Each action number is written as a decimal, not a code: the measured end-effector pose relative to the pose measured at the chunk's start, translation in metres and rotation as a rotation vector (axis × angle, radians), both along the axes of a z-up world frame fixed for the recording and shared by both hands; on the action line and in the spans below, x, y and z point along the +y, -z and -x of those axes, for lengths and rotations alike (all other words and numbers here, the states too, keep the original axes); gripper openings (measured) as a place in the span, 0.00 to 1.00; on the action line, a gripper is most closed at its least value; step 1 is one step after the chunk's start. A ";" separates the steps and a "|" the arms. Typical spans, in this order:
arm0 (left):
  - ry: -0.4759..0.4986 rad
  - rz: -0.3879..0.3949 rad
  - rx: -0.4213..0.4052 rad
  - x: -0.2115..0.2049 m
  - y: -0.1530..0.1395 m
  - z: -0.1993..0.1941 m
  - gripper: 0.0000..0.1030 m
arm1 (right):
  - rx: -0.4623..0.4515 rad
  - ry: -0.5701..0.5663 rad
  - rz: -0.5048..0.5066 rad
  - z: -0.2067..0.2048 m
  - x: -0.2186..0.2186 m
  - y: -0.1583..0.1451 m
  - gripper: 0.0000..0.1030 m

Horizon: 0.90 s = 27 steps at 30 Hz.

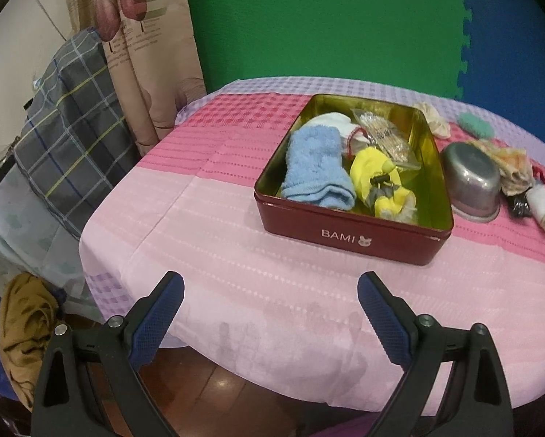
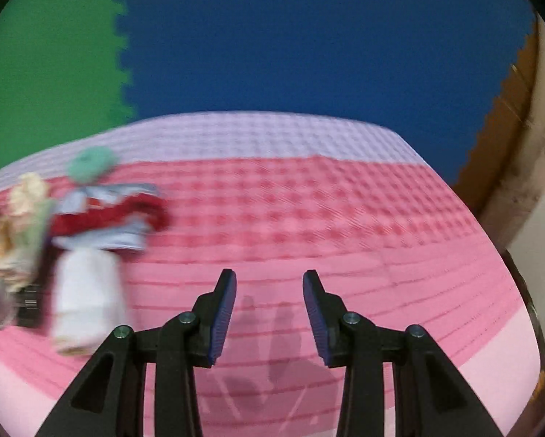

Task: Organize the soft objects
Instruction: 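Reach the left tool to the cream scrunchie and grasp it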

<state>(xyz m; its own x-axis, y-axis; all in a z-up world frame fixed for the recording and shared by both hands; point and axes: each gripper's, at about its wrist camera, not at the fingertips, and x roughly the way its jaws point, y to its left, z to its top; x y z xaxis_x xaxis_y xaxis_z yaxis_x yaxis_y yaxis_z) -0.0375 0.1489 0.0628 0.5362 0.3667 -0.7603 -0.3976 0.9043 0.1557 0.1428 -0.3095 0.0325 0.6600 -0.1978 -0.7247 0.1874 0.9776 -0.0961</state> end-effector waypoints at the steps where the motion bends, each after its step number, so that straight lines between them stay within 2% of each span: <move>1: 0.000 -0.007 0.004 -0.001 0.001 0.000 0.92 | 0.013 0.018 -0.007 -0.003 -0.007 0.004 0.39; 3: 0.001 -0.030 0.018 -0.004 0.005 -0.001 0.92 | 0.038 0.052 -0.040 -0.006 -0.018 0.012 0.39; 6: 0.016 -0.047 0.035 -0.006 0.008 -0.004 0.92 | 0.059 0.066 -0.045 -0.013 -0.018 0.018 0.52; 8: 0.043 -0.040 0.035 -0.010 0.007 -0.004 0.92 | 0.074 0.054 -0.029 -0.014 -0.013 0.020 0.52; 11: 0.086 -0.007 0.021 -0.018 -0.001 -0.005 0.92 | 0.065 0.041 -0.040 -0.013 -0.010 0.020 0.52; 16: 0.240 0.096 -0.001 -0.037 -0.036 -0.033 0.92 | 0.066 0.000 -0.069 -0.015 -0.008 0.022 0.55; 22: 0.438 0.183 -0.025 -0.070 -0.086 -0.120 0.99 | 0.052 -0.055 -0.072 -0.014 0.002 0.022 0.56; 27: 0.565 0.208 0.048 -0.094 -0.089 -0.226 0.99 | 0.019 -0.072 -0.110 -0.010 -0.002 0.018 0.56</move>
